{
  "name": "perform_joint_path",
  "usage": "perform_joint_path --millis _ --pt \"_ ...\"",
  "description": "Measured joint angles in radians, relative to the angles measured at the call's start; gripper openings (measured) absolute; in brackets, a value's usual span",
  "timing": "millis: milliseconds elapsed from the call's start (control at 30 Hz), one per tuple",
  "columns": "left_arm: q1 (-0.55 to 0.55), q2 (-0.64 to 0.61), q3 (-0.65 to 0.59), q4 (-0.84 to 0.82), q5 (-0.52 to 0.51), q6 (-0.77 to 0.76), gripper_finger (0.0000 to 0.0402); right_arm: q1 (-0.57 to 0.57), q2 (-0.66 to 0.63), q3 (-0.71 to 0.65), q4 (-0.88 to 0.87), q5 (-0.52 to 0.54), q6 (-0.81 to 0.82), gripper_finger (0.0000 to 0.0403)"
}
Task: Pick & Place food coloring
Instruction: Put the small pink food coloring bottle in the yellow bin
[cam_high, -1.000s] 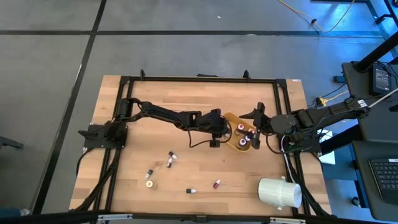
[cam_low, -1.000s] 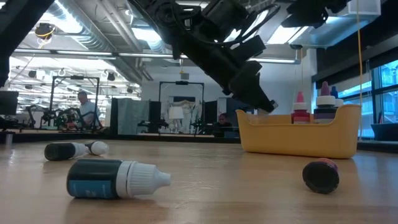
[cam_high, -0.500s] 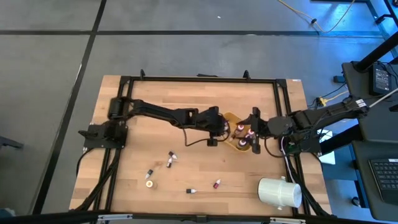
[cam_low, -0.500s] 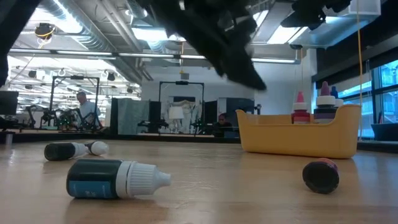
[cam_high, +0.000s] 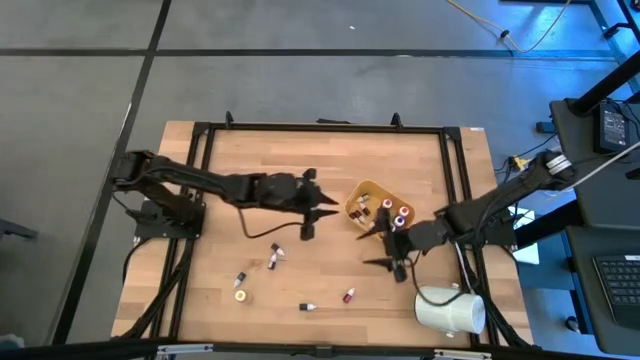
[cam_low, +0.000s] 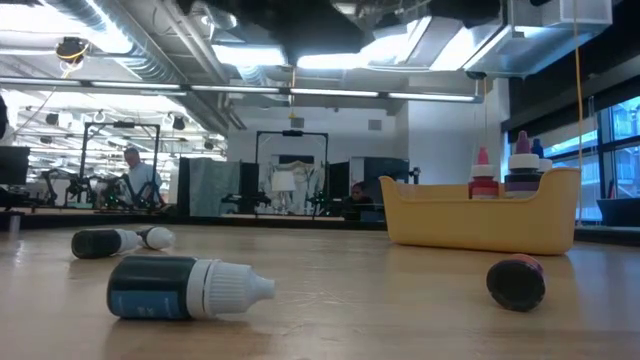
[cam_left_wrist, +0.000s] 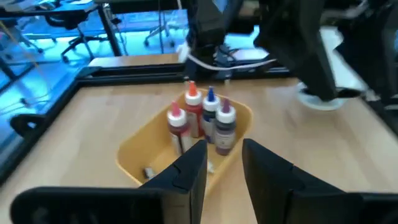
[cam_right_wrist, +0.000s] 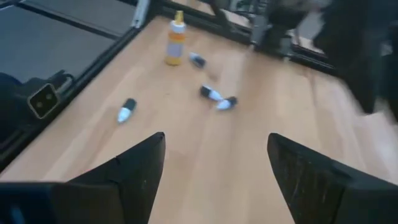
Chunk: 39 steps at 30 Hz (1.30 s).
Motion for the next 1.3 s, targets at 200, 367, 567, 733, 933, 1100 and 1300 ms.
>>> perform_joint_path --millis 200,367,567,733,933,1100,1300 --pt "-0.015 -0.076 -0.193 0.162 -0.002 -0.115 0.0098 0.062 0.184 0.083 0.022 -0.068 -0.001 0.0284" --pt "-0.015 -0.087 -0.238 0.161 -0.004 -0.185 0.0094 0.092 0.371 0.252 -0.138 -0.172 0.012 0.0284" --pt "-0.015 -0.087 -0.245 0.153 -0.003 -0.212 0.0096 0.110 0.582 0.434 -0.445 -0.177 0.066 0.0284" --pt "-0.015 -0.087 -0.245 0.140 -0.002 -0.239 0.0098 0.109 0.697 0.494 -0.488 -0.174 0.059 0.0284" --pt "-0.017 -0.087 -0.245 0.127 0.006 -0.254 0.0093 0.099 0.777 0.503 -0.453 -0.174 0.035 0.0278" --pt "-0.018 -0.087 -0.245 0.106 0.006 -0.263 0.0097 0.083 0.795 0.502 -0.446 -0.180 0.035 0.0236" --pt "-0.018 -0.087 -0.245 0.102 0.006 -0.263 0.0095 0.068 0.795 0.502 -0.449 -0.181 0.026 0.0159"
